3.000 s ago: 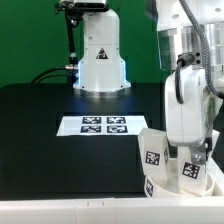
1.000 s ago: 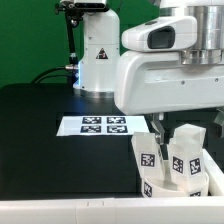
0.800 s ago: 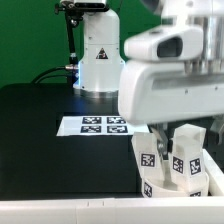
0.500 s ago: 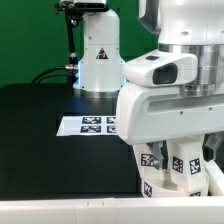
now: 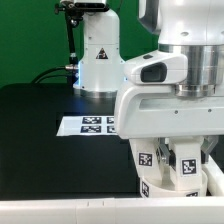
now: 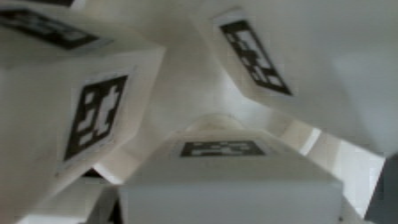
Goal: Assemble stool
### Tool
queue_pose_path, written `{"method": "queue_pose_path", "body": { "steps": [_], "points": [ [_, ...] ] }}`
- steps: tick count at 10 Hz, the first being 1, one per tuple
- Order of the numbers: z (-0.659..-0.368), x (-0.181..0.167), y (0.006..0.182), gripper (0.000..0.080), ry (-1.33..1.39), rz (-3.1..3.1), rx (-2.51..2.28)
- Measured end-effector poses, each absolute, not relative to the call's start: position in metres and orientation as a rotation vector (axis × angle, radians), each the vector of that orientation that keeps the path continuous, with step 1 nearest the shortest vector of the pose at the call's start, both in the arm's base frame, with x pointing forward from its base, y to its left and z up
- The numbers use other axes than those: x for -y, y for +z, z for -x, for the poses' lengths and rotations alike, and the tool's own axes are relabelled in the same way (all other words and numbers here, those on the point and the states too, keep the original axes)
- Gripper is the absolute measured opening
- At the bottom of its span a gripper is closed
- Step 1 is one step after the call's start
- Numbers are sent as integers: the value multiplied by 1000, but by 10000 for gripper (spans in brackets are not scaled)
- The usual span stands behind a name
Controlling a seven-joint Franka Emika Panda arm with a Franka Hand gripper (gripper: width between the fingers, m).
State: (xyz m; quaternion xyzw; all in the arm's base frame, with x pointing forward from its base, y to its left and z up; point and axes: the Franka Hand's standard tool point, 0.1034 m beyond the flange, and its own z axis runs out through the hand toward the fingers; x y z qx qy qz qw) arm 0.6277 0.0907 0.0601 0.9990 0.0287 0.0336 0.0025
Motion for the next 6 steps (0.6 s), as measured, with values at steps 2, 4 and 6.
{"method": "queue_pose_path", "body": {
  "steps": [2, 4, 6],
  "points": [
    [-627, -95, 60, 331, 106, -3122, 389],
    [-628, -103, 61, 331, 76, -3005, 1203],
    [-631, -103, 61, 331, 78, -2936, 1417]
  ]
}}
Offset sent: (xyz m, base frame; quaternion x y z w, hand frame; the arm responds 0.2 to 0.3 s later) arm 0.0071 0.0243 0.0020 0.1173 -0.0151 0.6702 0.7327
